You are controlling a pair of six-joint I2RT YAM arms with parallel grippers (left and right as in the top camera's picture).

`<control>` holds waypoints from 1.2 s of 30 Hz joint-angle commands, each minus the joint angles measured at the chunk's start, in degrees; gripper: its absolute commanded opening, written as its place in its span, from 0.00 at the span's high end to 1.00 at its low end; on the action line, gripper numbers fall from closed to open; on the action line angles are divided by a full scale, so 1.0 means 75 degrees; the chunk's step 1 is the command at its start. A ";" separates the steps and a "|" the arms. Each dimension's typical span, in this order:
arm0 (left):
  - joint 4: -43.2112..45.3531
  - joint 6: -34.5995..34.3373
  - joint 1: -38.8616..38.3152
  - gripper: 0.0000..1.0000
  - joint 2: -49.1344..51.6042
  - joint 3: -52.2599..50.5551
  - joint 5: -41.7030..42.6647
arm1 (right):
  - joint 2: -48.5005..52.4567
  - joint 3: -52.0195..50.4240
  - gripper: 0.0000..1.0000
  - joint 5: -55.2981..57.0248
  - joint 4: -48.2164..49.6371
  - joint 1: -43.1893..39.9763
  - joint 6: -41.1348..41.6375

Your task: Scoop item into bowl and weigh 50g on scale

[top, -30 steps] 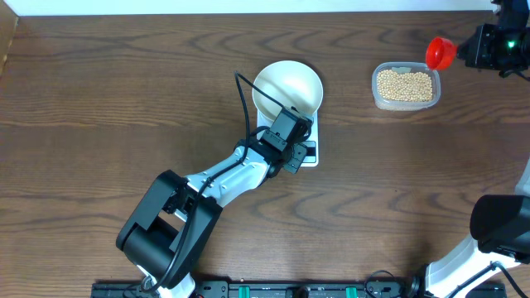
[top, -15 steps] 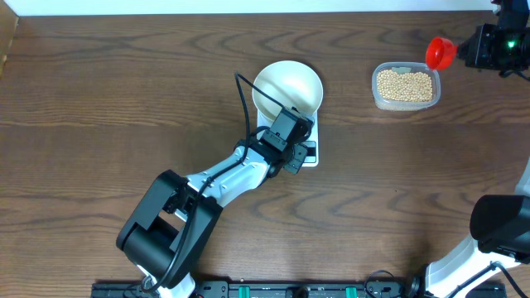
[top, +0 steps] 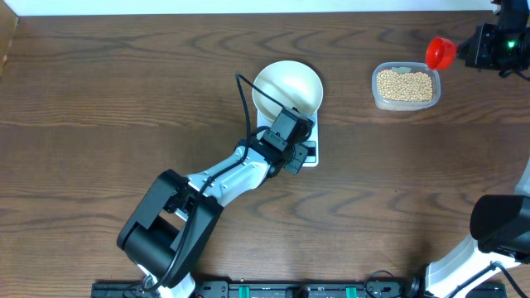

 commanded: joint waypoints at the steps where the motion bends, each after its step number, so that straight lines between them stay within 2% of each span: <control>1: -0.0114 0.0044 -0.0017 0.93 0.0679 -0.0073 0.0041 | 0.0058 0.0026 0.99 -0.0122 -0.0020 0.0029 -0.0114; 17: -0.0606 0.0038 -0.0003 0.93 0.0758 -0.0073 -0.0568 | 0.0058 0.0026 0.99 -0.0122 -0.0032 0.0029 -0.0114; 21: -0.0685 -0.0300 -0.0003 0.93 0.0758 -0.0073 -0.1040 | 0.0058 0.0026 0.99 -0.0122 -0.0032 0.0029 -0.0114; 36: -0.0629 -0.0393 -0.0006 0.93 0.0758 -0.0073 -0.1145 | 0.0058 0.0026 0.99 -0.0125 -0.0038 0.0029 -0.0114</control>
